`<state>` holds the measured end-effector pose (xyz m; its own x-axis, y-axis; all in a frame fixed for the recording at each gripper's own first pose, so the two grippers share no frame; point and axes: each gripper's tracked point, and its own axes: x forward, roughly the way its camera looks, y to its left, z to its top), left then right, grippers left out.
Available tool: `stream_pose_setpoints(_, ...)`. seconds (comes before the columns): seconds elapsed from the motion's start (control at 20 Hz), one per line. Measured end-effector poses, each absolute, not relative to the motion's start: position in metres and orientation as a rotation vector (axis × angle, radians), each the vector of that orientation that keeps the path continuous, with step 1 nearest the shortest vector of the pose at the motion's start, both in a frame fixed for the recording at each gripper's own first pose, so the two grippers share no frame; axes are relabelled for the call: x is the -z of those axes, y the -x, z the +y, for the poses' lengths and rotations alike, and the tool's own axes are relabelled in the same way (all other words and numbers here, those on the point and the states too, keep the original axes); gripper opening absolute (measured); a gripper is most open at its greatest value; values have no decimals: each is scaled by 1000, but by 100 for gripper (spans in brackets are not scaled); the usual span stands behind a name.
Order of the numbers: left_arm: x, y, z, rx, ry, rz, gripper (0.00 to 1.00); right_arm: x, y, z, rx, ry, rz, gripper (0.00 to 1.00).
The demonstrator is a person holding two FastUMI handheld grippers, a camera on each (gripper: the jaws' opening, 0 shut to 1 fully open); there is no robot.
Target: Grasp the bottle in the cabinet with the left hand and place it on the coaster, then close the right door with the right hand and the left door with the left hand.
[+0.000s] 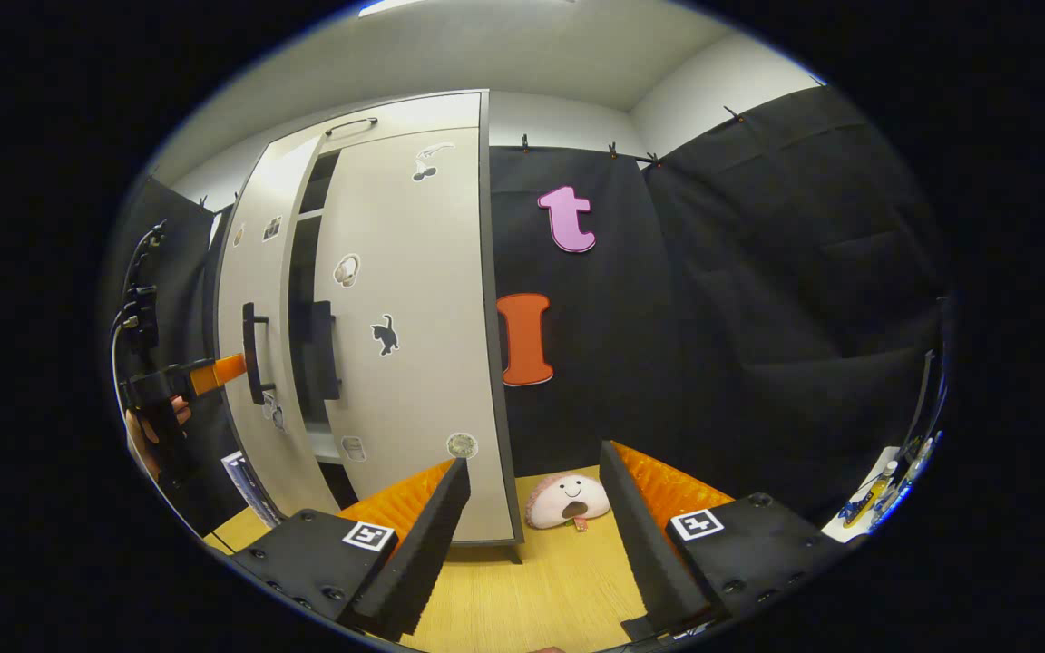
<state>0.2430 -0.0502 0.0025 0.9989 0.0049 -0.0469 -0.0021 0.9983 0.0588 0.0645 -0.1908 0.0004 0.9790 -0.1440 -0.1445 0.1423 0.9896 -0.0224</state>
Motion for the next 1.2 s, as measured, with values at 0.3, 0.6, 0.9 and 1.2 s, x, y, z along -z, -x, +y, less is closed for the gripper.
stream_pose_setpoints(0.3,6,-267,-56,7,-101,64,94,-2,-68,-197,156,2,137,95)
stream_pose_setpoints(0.6,10,-279,-58,4,-78,59,94,0,-66,-200,158,10,142,95)
stream_pose_setpoints(0.9,3,-265,-52,-3,-95,48,95,4,-59,-201,155,37,160,96)
stream_pose_setpoints(1.2,-8,-217,-43,4,-90,40,94,6,-55,-186,112,32,161,96)
